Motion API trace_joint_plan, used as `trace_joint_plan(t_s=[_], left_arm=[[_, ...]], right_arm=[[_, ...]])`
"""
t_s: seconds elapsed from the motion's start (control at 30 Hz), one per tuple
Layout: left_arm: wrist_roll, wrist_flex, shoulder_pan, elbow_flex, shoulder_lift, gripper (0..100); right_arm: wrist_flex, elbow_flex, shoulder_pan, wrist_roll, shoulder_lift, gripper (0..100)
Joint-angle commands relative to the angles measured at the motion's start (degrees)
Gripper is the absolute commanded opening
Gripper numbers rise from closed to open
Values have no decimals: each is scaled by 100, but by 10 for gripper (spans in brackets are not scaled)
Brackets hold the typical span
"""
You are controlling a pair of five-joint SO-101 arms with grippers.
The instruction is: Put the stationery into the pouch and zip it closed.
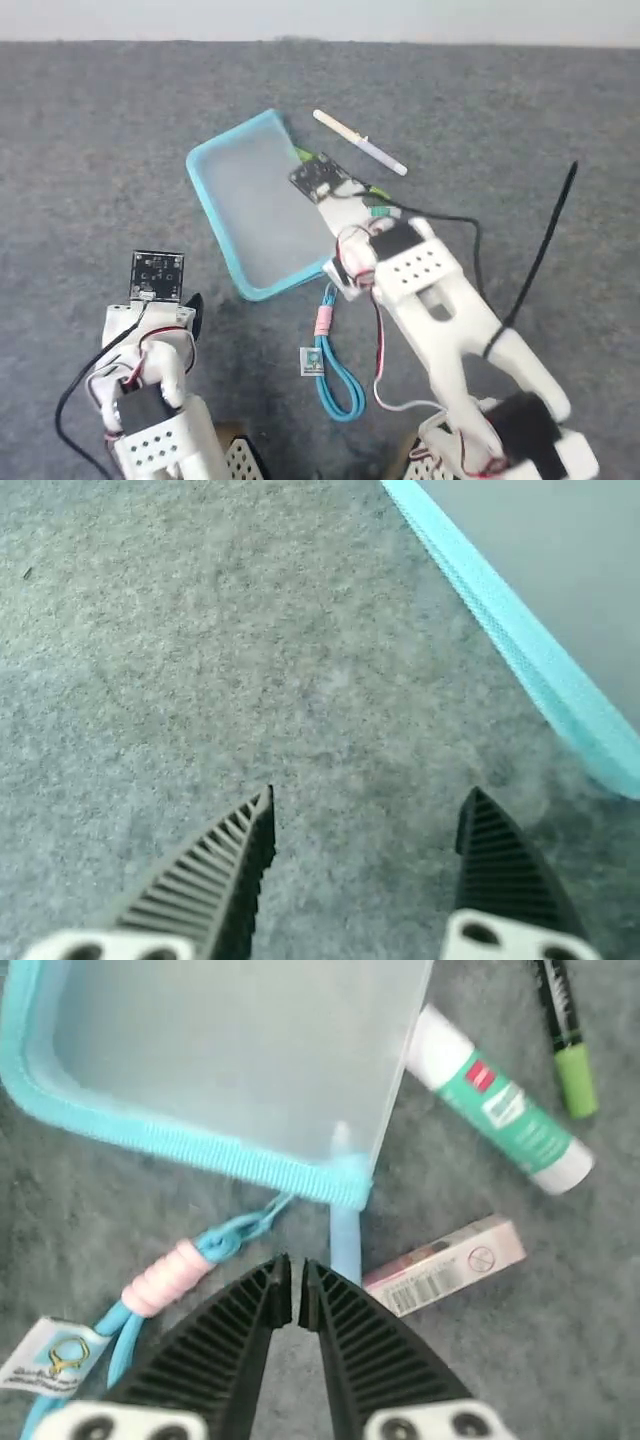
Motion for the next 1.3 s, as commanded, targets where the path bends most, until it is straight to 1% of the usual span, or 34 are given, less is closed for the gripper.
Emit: trace_joint_plan(t_s=[0.0,0.17,0.23,0.3,0.37,0.43,0.5,0.6,0.73,0.87,1.07,1.27], left_arm=[[79,44,18,-48,-149,280],[79,44,18,-48,-149,280],[79,44,18,-48,-149,280],[79,44,18,-48,-149,280],[79,44,18,-48,-149,280],[79,44,18,-48,-149,280],[79,44,18,-48,-149,280],[79,44,18,-48,-149,280],[79,44,18,-48,-149,280],[79,44,35,-48,-149,280],[79,44,35,-48,-149,280],[79,44,35,-48,-149,280]], right_arm=[[-171,202,-163,-114,-637,49],[-171,334,-831,-167,-505,49],[-215,325,-910,-466,-347,56],[-224,290,-892,-782,-189,104],[-233,290,-892,-1002,-48,186],[-277,237,-927,-1073,75,262],[-330,167,-919,-1108,171,300],[-426,62,-752,-1125,251,276],[-418,-185,-101,-1125,180,227],[-435,-229,382,-1125,251,214],[-523,-264,488,-1125,541,216],[-629,-273,303,-1134,593,216]])
